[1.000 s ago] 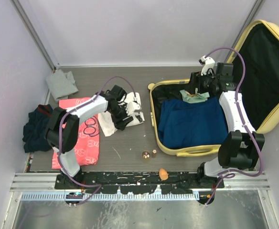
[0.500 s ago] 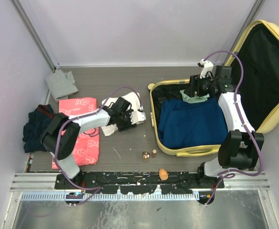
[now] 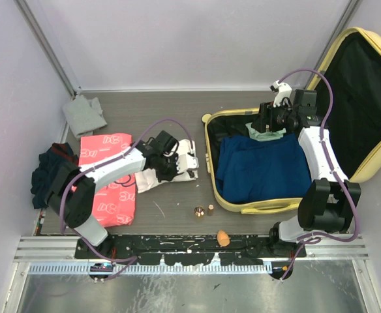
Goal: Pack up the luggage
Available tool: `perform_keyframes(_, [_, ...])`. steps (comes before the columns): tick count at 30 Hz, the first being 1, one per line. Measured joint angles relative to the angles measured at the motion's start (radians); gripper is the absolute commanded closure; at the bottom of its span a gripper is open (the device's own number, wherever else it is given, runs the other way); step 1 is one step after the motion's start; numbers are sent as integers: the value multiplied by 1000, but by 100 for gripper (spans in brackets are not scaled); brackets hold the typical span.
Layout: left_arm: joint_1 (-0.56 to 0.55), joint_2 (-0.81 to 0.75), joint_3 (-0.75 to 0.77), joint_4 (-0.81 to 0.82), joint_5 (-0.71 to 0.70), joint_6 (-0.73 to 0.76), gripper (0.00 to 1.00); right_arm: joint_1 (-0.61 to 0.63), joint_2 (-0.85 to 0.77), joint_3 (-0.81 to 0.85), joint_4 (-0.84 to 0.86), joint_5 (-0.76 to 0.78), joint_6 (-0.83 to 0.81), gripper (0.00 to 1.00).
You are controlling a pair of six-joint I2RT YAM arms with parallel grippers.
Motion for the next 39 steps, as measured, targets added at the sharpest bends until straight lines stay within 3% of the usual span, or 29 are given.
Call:
perform_keyframes(9, [49, 0, 323, -438, 253, -29, 100, 0, -7, 0, -2, -23, -5, 33])
perform_keyframes(17, [214, 350, 679, -663, 377, 52, 99, 0, -6, 2, -27, -77, -12, 32])
perform_keyframes(22, [271, 533, 815, -705, 396, 77, 95, 0, -6, 2, -59, -105, -32, 33])
perform_keyframes(24, [280, 579, 828, -692, 398, 67, 87, 0, -6, 2, -65, -116, -38, 33])
perform_keyframes(30, [281, 629, 827, -601, 379, -23, 46, 0, -6, 0, -79, -143, -52, 32])
perform_keyframes(32, [285, 619, 807, -554, 374, -54, 10, 0, -7, -2, -79, -148, -54, 32])
perform_keyframes(33, [290, 603, 779, -521, 373, -69, 0, 0, -7, -5, -80, -151, -56, 32])
perform_keyframes(39, [306, 433, 544, -370, 360, -101, 2, 0, -15, -17, -87, -167, -56, 32])
